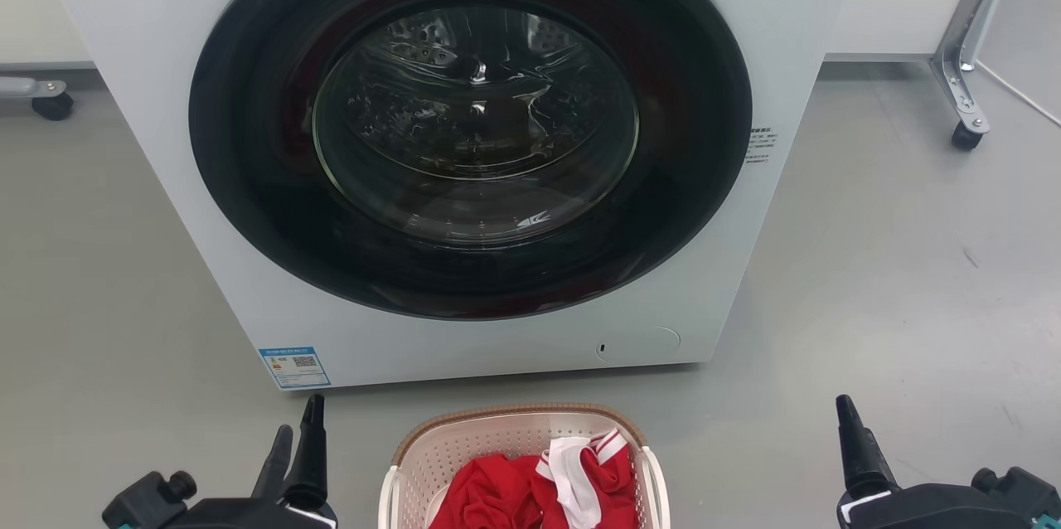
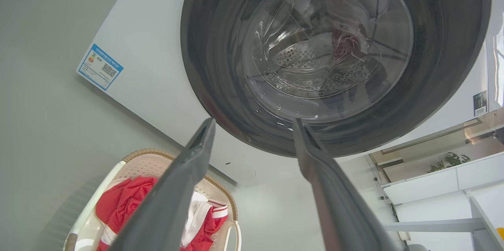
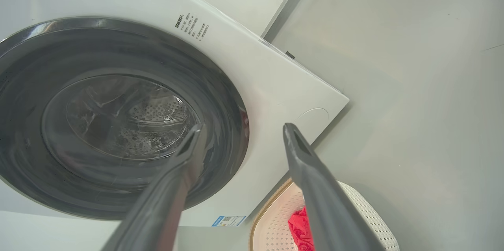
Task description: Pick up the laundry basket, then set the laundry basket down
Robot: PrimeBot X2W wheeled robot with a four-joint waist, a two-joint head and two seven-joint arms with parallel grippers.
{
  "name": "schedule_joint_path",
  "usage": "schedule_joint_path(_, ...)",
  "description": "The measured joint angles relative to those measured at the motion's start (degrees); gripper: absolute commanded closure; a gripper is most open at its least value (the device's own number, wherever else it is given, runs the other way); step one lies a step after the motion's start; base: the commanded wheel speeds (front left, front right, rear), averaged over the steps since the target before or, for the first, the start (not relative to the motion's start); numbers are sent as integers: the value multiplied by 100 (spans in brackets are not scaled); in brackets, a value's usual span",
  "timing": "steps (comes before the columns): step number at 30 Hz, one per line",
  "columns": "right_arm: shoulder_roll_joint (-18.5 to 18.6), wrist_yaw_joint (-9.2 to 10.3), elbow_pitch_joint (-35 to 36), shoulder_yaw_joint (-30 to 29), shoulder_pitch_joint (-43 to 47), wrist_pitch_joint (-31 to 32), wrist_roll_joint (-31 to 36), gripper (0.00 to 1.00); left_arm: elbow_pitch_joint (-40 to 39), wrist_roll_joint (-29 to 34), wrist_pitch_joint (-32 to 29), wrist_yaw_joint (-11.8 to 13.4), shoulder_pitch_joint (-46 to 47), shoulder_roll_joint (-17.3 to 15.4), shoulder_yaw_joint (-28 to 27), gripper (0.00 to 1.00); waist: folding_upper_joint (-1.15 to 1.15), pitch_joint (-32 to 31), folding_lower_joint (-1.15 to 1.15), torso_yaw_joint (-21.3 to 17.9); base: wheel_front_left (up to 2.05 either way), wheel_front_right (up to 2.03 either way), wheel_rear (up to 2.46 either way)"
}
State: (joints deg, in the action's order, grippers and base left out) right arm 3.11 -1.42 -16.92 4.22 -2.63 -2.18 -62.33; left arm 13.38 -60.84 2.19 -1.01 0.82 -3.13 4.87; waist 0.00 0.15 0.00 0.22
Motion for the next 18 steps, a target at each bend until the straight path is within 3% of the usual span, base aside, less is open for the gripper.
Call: schedule_joint_path(18,62,280,10,489,4,-369,1670,0,-143,1837,358,255,-148,-97,370,0,0,-63,0,18,0,0,0)
